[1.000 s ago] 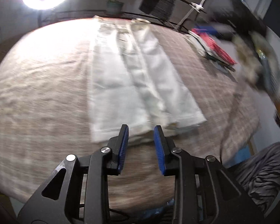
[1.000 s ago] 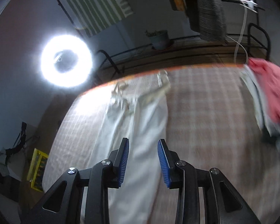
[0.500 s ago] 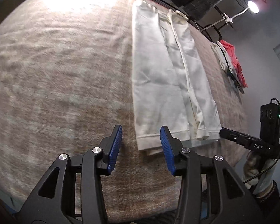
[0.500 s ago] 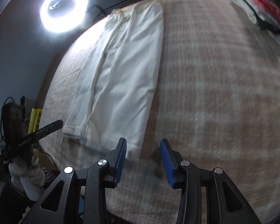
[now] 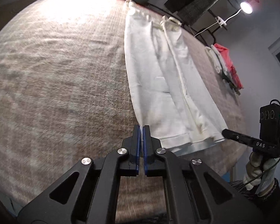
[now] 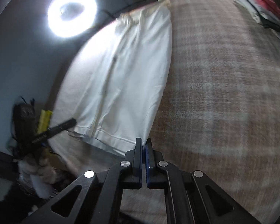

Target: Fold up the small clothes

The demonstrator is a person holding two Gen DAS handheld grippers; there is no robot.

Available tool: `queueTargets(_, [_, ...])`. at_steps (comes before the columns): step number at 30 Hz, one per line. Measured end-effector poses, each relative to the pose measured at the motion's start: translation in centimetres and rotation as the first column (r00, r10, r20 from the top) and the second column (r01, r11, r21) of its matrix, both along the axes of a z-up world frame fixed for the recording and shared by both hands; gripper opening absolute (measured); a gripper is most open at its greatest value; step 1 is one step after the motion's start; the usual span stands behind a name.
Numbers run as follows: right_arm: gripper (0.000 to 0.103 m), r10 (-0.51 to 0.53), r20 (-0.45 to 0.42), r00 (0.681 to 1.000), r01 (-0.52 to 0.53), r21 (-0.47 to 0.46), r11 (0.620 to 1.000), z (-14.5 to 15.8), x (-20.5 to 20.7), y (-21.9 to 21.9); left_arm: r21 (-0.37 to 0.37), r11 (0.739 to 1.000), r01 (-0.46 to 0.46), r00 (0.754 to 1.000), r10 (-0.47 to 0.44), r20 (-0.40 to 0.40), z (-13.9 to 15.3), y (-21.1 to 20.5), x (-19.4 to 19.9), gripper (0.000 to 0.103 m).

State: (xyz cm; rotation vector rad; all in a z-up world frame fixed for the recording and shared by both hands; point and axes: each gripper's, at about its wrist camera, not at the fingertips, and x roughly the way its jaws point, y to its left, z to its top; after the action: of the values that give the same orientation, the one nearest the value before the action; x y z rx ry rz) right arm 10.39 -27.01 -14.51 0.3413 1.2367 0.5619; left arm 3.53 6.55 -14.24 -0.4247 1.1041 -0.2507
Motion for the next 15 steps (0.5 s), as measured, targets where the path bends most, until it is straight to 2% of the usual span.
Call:
queueTargets(2, [0.0, -0.011, 0.021, 1.0, 0.011, 0.035, 0.999, 0.3, -0.7, -0.6, 0.013, 1.0, 0.011, 1.0, -0.011, -0.001, -0.3, -0.2, -0.3, 0.0])
queueTargets(6, [0.0, 0.008, -0.042, 0.999, -0.009, -0.026, 1.0, -2.2, -0.9, 0.2, 0.027, 1.0, 0.014, 0.998, -0.013, -0.059, -2.1, -0.4, -0.2, 0.0])
queueTargets(8, [0.0, 0.01, -0.056, 0.998, -0.012, -0.033, 0.999, -2.6, -0.7, 0.3, 0.03, 0.999, 0.016, 0.998, -0.015, -0.056, -2.0, -0.3, -0.4, 0.0])
queueTargets(15, [0.0, -0.023, -0.081, 0.996, 0.029, 0.061, 0.998, -1.8, -0.1, -1.6, 0.005, 1.0, 0.016, 0.999, -0.016, -0.043, -0.3, 0.1, 0.0, 0.0])
